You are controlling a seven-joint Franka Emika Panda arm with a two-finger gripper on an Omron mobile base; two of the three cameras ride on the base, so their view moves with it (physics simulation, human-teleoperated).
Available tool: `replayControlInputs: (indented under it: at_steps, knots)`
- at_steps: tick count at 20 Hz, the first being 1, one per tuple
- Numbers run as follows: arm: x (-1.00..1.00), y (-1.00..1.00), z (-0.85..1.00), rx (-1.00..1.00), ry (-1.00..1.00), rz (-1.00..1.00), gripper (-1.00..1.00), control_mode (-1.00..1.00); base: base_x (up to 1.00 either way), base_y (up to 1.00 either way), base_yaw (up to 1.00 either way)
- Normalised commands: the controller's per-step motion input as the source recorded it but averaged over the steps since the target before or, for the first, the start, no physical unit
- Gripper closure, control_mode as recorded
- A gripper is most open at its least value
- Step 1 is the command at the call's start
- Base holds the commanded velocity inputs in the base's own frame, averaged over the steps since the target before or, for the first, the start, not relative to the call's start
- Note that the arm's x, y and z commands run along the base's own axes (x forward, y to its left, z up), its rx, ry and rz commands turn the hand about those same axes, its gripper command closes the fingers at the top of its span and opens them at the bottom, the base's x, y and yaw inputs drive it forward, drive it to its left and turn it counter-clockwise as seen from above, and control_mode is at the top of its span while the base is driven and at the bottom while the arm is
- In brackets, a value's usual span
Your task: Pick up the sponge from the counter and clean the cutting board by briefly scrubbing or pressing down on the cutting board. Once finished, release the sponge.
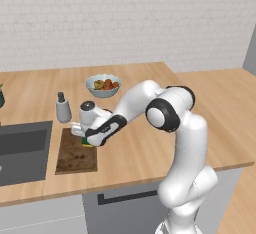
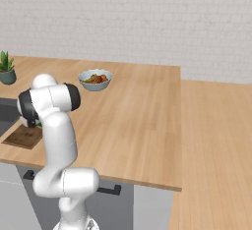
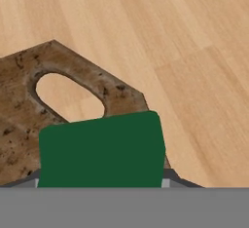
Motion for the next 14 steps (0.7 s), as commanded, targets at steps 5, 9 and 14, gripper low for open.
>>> replayControlInputs:
  at_steps: [5,9,14]
  knots:
    - [-0.83,0.00,-0.62,0.06,0.09,-0.04,1.00,-1.00,0.00,0.00,0.00]
    - [-0.88,0.03,-0.67,0.02,0.07,-0.04,1.00,-1.00,0.00,0.00,0.00]
    - [-0.95,0.17,-0.65,0.02,0.03,-0.04,1.00,-1.00,0.00,0.00,0.00]
